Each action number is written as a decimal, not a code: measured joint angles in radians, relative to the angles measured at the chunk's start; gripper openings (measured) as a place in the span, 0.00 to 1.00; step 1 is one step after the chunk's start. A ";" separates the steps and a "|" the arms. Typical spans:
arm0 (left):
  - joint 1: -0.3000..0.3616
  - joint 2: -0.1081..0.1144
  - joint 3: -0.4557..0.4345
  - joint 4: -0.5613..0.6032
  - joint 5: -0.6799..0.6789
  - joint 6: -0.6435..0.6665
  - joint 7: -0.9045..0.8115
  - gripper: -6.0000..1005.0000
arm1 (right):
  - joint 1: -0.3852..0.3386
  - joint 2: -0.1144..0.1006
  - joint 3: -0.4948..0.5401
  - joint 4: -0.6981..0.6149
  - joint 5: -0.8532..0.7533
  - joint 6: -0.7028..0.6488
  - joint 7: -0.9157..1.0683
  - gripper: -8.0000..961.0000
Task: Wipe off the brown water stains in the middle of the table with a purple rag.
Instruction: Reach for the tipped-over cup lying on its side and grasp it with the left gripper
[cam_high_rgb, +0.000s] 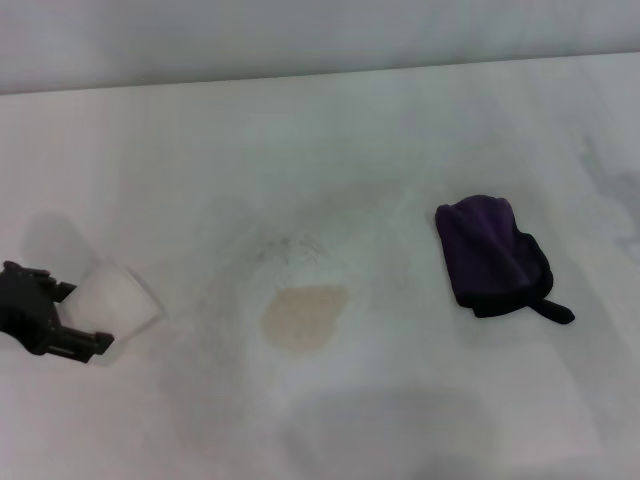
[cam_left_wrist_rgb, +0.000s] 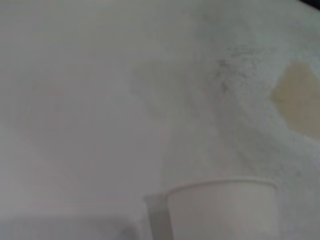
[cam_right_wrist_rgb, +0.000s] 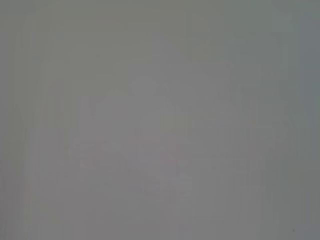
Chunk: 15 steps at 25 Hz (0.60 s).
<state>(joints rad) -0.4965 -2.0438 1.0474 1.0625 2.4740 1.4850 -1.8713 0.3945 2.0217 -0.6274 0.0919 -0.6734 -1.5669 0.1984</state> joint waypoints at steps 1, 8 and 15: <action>0.000 -0.006 0.000 -0.003 0.000 -0.011 0.013 0.87 | 0.000 0.000 0.000 0.000 0.000 0.000 0.000 0.88; -0.002 -0.023 0.020 -0.035 0.000 -0.084 0.080 0.87 | 0.001 -0.001 0.000 0.004 0.000 0.002 0.000 0.88; -0.002 -0.029 0.078 -0.044 -0.010 -0.133 0.084 0.87 | -0.002 -0.002 0.000 0.008 0.000 0.002 -0.001 0.88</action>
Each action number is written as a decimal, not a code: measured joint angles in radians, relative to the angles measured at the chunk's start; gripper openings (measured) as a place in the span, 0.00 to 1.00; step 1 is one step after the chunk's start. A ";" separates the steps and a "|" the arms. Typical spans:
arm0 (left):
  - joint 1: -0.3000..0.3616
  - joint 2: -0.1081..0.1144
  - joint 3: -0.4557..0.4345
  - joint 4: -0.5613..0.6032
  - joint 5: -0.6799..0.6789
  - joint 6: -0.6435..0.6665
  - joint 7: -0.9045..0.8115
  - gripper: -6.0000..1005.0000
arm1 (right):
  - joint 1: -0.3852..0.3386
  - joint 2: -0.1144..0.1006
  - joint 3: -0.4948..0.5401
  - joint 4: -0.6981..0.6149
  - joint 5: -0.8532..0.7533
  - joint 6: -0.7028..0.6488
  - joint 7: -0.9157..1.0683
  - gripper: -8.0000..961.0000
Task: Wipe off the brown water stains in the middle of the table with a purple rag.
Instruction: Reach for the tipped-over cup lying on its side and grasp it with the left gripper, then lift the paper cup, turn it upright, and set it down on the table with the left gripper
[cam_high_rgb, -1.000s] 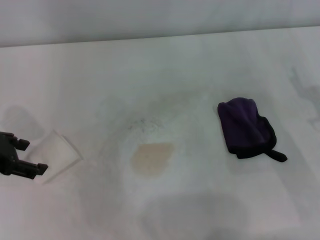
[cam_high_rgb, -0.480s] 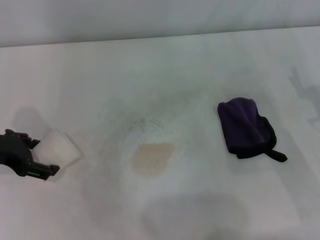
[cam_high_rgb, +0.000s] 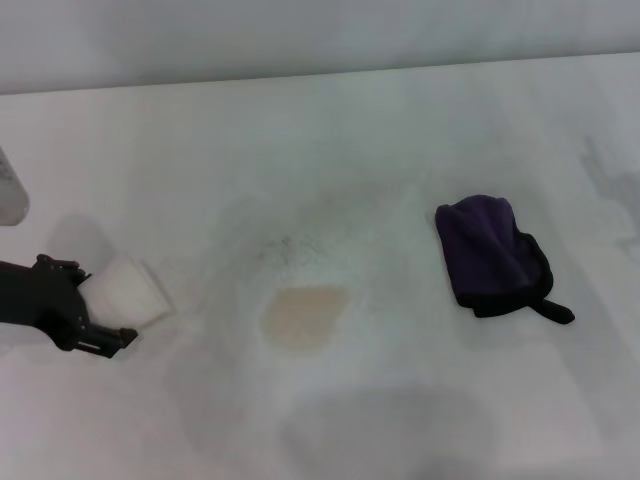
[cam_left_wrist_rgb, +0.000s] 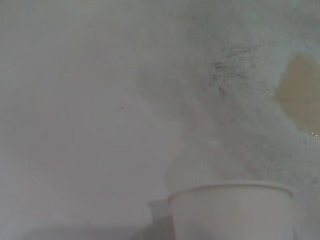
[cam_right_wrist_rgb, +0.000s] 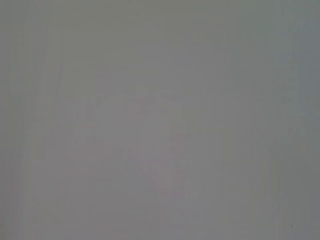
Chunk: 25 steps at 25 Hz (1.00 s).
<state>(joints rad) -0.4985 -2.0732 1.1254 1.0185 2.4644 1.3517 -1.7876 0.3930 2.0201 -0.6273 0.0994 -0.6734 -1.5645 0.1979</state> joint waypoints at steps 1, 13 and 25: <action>0.000 0.000 0.001 0.001 -0.001 -0.004 0.000 0.87 | 0.000 0.000 0.000 0.000 0.000 0.000 0.000 0.88; 0.011 -0.003 0.009 0.007 -0.074 -0.027 0.043 0.82 | -0.002 0.000 0.001 -0.002 0.000 0.009 -0.001 0.88; 0.074 -0.003 0.001 -0.026 -0.427 -0.133 0.309 0.73 | 0.008 -0.001 -0.003 -0.009 0.000 0.009 -0.001 0.88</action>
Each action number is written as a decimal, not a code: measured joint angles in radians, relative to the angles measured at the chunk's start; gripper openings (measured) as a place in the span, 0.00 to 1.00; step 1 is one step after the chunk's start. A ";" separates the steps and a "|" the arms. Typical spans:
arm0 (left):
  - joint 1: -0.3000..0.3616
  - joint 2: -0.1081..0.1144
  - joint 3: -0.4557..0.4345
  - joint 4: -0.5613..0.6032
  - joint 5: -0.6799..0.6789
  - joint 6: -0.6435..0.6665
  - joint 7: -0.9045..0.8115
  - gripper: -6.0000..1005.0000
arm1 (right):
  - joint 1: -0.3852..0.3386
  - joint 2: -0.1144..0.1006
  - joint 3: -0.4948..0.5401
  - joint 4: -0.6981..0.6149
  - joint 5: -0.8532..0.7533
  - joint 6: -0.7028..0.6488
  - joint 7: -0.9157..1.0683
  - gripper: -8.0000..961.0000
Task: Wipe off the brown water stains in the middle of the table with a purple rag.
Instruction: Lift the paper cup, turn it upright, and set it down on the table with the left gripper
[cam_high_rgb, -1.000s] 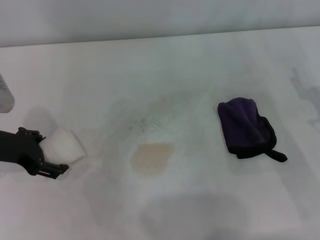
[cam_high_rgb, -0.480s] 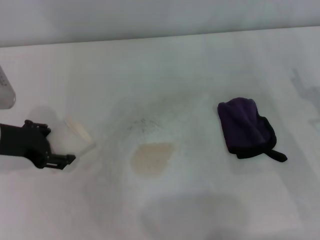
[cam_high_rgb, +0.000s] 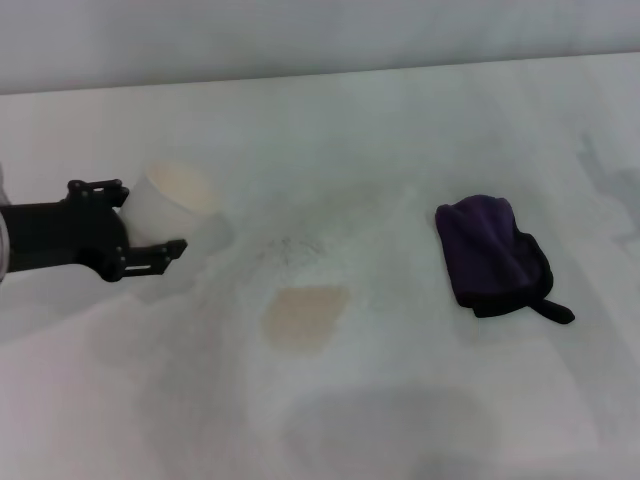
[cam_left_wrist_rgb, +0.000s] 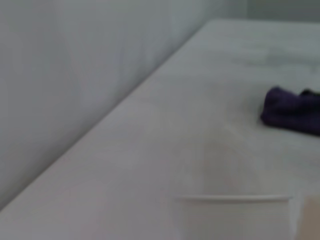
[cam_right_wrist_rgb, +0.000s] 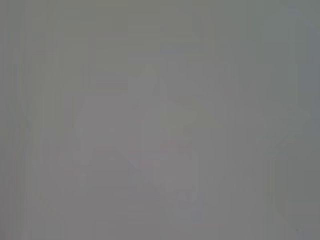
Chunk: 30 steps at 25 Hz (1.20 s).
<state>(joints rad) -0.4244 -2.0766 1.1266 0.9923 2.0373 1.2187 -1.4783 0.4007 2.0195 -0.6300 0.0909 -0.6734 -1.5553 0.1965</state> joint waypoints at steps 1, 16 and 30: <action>-0.002 0.000 0.000 -0.027 -0.041 -0.010 0.033 0.73 | 0.001 0.000 -0.002 0.000 0.000 0.000 0.000 0.88; 0.046 0.000 0.005 -0.453 -0.626 -0.031 0.596 0.74 | 0.003 -0.001 -0.007 -0.002 -0.009 0.000 -0.006 0.88; 0.144 -0.003 0.001 -0.690 -0.876 0.065 0.863 0.74 | -0.001 -0.001 -0.006 -0.002 -0.009 0.017 -0.006 0.88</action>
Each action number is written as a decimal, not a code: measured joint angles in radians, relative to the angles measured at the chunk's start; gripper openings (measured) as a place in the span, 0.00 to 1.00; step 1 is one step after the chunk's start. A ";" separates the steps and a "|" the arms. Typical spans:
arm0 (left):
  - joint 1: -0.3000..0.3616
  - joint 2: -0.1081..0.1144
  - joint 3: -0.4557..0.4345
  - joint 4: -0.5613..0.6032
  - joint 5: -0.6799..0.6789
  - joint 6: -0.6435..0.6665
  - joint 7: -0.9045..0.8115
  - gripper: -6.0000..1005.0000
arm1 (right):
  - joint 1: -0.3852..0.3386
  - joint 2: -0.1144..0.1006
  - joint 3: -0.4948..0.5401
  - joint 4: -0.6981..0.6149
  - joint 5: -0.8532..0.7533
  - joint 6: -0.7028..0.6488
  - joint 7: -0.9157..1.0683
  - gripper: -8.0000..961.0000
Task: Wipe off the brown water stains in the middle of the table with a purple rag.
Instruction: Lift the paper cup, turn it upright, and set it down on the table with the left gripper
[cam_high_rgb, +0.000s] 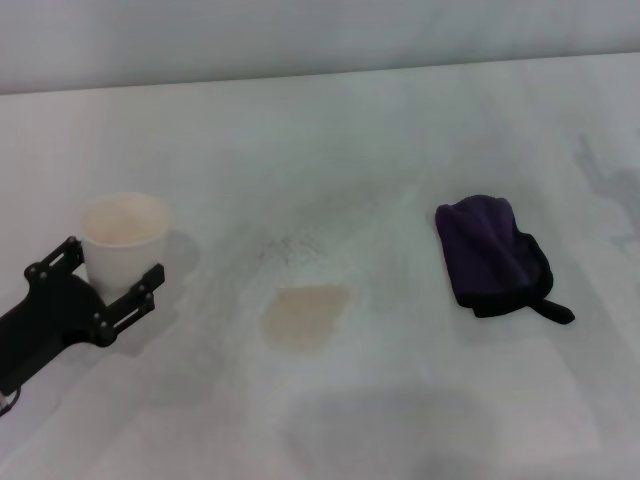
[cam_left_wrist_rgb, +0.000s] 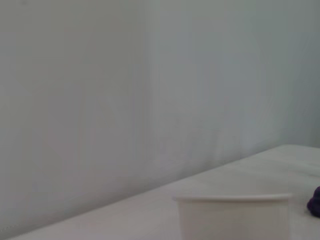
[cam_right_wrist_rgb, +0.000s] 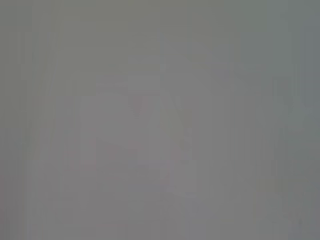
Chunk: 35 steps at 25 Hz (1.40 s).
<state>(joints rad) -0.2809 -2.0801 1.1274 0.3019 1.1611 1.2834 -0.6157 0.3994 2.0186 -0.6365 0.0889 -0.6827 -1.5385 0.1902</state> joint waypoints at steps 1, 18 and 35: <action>0.002 0.000 -0.001 -0.013 -0.007 0.000 0.009 0.74 | -0.001 0.000 0.000 0.000 0.000 0.000 0.000 0.88; -0.008 -0.003 0.003 -0.123 -0.051 -0.089 0.114 0.74 | -0.006 -0.002 0.000 0.000 0.000 0.000 0.000 0.88; 0.031 -0.012 0.006 -0.183 -0.125 -0.050 0.291 0.75 | -0.006 0.000 0.000 0.003 -0.007 0.000 0.000 0.88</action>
<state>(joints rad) -0.2497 -2.0922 1.1335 0.1185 1.0360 1.2334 -0.3245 0.3930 2.0187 -0.6365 0.0923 -0.6901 -1.5381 0.1901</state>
